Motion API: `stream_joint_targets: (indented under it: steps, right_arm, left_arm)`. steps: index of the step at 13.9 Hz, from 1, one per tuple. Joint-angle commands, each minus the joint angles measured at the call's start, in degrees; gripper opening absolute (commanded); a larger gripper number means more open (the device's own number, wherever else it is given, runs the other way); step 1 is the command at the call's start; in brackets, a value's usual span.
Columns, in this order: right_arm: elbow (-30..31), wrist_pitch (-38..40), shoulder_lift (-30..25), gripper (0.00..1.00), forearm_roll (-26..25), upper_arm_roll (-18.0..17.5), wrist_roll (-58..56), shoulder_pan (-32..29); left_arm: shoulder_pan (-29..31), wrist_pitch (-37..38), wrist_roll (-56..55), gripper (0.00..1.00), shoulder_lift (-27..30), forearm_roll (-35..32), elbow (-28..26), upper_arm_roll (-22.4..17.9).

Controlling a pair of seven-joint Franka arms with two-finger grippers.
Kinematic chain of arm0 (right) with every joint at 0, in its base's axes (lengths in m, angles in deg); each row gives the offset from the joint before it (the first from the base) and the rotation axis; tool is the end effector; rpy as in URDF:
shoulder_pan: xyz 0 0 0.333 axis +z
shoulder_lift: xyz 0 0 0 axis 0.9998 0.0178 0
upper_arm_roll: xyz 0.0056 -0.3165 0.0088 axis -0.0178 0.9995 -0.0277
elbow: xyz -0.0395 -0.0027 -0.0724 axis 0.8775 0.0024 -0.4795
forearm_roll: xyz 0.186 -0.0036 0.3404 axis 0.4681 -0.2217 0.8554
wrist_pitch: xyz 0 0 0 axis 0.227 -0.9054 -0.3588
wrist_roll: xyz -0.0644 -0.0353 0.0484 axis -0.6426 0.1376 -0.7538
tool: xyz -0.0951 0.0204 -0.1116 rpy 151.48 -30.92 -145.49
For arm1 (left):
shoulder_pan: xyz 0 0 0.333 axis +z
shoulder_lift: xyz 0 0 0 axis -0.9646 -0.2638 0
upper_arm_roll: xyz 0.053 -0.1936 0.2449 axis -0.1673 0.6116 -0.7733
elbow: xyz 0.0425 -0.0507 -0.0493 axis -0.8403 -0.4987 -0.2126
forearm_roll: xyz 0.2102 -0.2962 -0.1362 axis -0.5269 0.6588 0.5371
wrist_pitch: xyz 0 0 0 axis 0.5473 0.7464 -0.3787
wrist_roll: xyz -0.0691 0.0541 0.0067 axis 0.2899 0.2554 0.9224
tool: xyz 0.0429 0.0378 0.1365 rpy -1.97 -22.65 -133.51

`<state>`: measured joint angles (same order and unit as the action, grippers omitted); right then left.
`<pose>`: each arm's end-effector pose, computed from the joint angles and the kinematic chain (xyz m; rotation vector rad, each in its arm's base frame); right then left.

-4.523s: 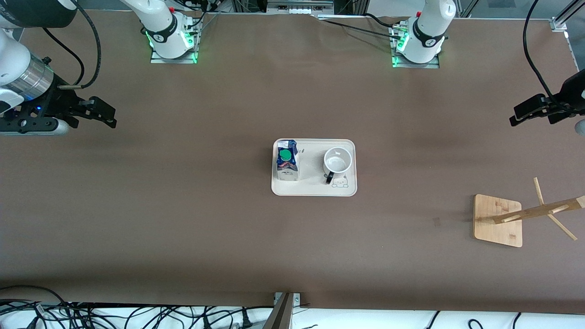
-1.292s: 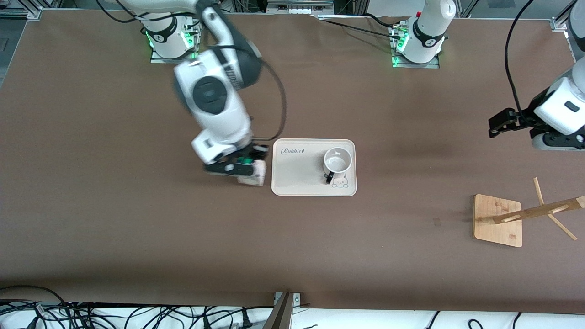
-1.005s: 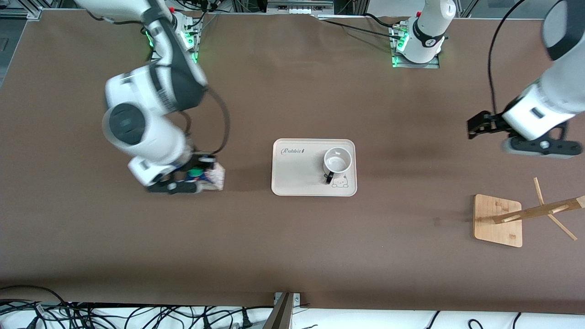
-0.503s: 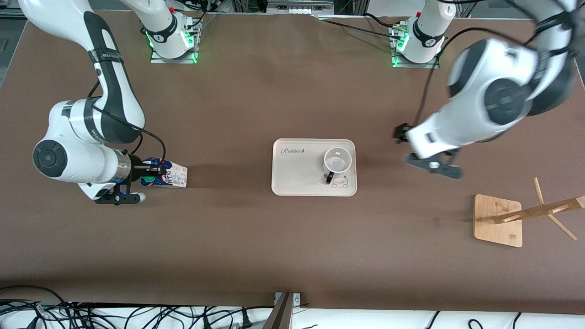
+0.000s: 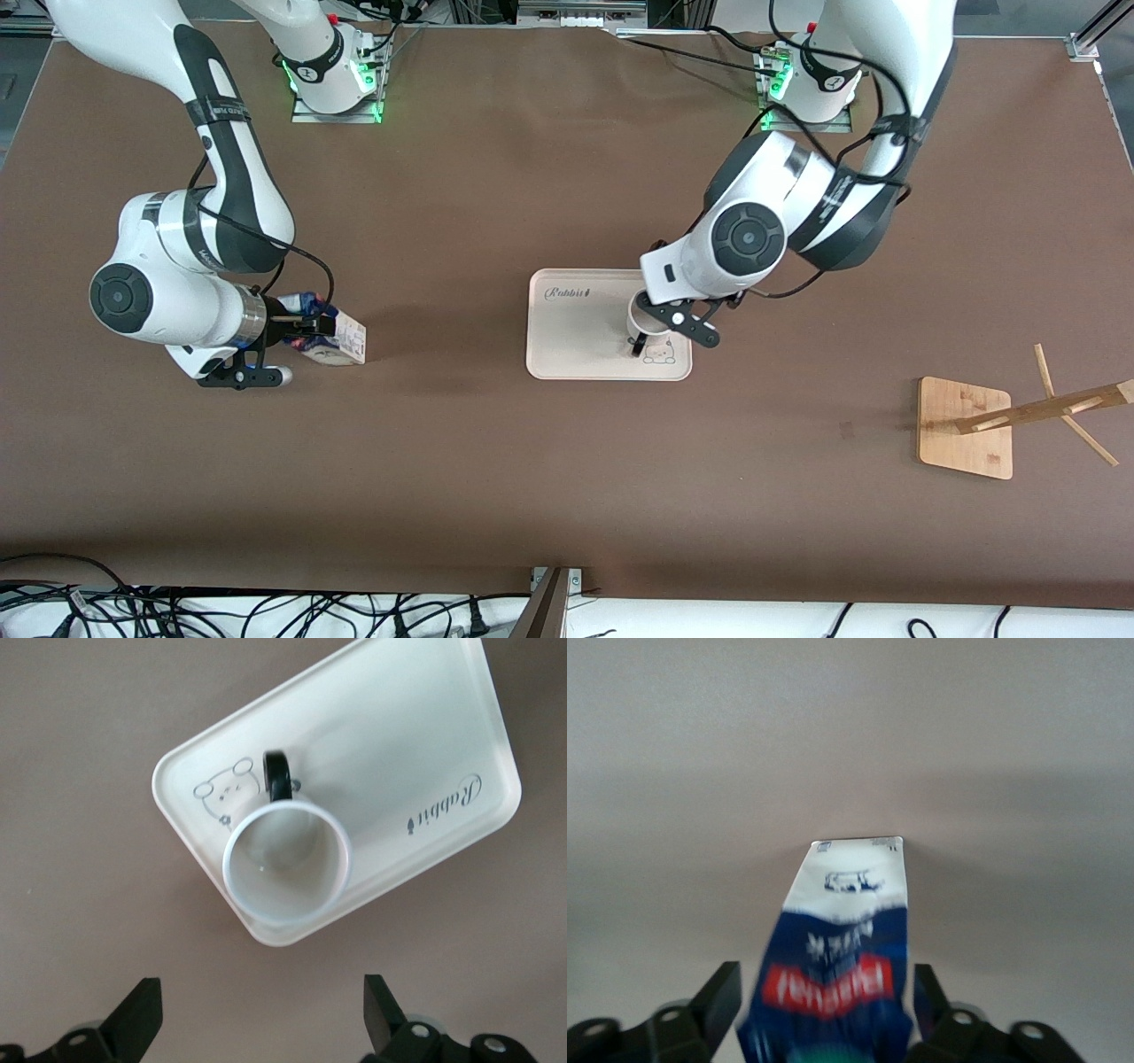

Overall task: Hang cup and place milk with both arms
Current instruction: 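Set the carton on the table while the left gripper grasps the mug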

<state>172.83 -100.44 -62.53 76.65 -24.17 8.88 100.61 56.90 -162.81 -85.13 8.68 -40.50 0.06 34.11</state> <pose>0.6274 0.0966 0.2817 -3.0521 -0.0014 0.2864 0.5696 -0.3382 0.3156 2.9456 -0.7623 -0.3656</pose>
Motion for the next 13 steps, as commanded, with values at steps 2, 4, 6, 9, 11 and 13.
stream_joint_targets:
  steps: [2, 4, 6, 9, 11, 13]
  right_arm:
    - [1.4, 0.8, -3.2, 1.0, 0.7, 0.2, -0.6, 0.1]
    - [-0.4, 1.7, -4.5, 1.0, 0.7, 0.2, -0.9, 0.1]
    - [-3.3, 3.6, -6.5, 1.0, 0.0, 0.5, -0.8, 0.1]
    - [-7.3, 8.5, -11.6, 1.0, -4.7, 0.8, -0.3, 0.1]
    - [-7.3, 11.5, -16.5, 1.0, -5.9, 0.9, -0.1, 0.1]
    - [-7.3, 14.8, -19.3, 1.0, -6.5, 1.2, 0.0, 0.1]
  left_arm:
    - [-2.7, -6.3, -0.1, 1.0, -4.3, 0.1, 2.1, -0.3]
    - [-4.7, -8.9, -2.0, 1.0, -5.9, 0.2, 1.8, -0.4]
    - [-6.7, -9.3, -8.3, 1.0, -7.1, -0.5, 1.6, -0.4]
    - [-8.3, -9.3, -12.2, 1.0, -8.1, -2.1, 0.1, -0.6]
    - [-8.5, -9.4, -13.1, 1.0, -8.3, -2.2, -0.5, -0.6]
    - [-8.6, -9.4, -13.6, 1.0, -9.2, -3.6, -0.5, -0.6]
